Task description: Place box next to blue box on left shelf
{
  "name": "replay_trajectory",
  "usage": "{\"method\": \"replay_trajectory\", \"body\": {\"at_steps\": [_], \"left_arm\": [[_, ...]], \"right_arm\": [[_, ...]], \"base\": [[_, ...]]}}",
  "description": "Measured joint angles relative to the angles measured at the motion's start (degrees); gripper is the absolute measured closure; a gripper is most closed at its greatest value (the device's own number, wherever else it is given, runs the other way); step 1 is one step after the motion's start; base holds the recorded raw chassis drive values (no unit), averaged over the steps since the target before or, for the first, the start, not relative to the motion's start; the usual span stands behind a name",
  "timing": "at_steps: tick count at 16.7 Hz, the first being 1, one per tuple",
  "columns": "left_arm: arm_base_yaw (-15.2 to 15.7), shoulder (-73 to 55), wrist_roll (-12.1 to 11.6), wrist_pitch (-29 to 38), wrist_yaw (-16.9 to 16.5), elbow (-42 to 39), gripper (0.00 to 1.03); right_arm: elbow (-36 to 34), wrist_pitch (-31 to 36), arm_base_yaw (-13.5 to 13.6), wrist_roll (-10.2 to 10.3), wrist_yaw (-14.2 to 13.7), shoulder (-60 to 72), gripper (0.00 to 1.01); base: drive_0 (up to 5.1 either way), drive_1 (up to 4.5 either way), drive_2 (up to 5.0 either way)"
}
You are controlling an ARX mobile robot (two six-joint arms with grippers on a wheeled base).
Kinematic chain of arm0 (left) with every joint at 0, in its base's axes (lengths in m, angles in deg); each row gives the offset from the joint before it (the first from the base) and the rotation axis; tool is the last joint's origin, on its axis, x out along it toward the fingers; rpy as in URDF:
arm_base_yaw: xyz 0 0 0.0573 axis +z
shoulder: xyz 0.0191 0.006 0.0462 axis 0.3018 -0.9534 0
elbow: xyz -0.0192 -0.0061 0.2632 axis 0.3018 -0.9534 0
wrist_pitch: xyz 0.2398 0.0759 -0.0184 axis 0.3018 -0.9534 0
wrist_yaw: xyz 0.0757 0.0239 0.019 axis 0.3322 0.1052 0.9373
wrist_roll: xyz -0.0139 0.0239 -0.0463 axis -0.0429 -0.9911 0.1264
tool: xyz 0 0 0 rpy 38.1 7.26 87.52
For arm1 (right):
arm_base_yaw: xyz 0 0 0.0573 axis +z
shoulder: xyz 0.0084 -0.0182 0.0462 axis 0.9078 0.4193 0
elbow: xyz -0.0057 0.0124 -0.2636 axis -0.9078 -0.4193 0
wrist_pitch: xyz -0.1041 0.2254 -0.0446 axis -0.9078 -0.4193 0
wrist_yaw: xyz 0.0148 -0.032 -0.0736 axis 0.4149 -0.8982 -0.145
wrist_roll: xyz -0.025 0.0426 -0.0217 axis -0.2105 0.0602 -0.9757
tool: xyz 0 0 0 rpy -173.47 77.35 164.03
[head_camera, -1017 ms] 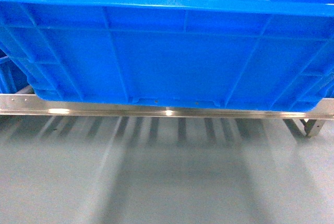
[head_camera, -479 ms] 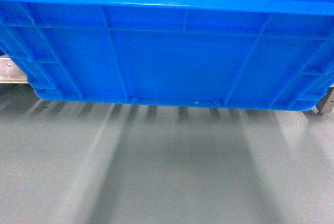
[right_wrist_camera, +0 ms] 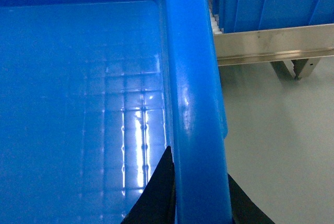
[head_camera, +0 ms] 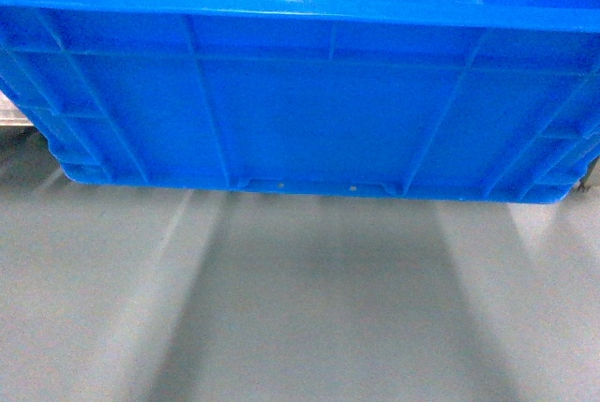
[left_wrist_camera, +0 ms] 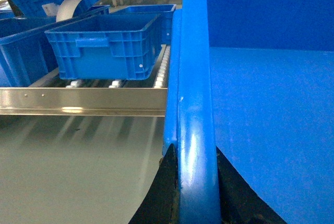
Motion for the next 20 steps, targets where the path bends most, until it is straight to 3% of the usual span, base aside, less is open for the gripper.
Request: {"method": "replay_trajectory", "body": {"at_steps": [10,20], "left_arm": [[0.0,0.0,0.0,0.5,0.0,0.0,0.94],[0.0,0.1,0.0,0.4,0.0,0.0,0.94]], "right_arm": [[0.0,0.5,0.0,0.0,0.0,0.0,0.92],[0.0,0.5,0.0,0.0,0.0,-0.1,0.92]], "base": [[0.0,0.0,0.0],[0.1,4.27,-4.1]]}}
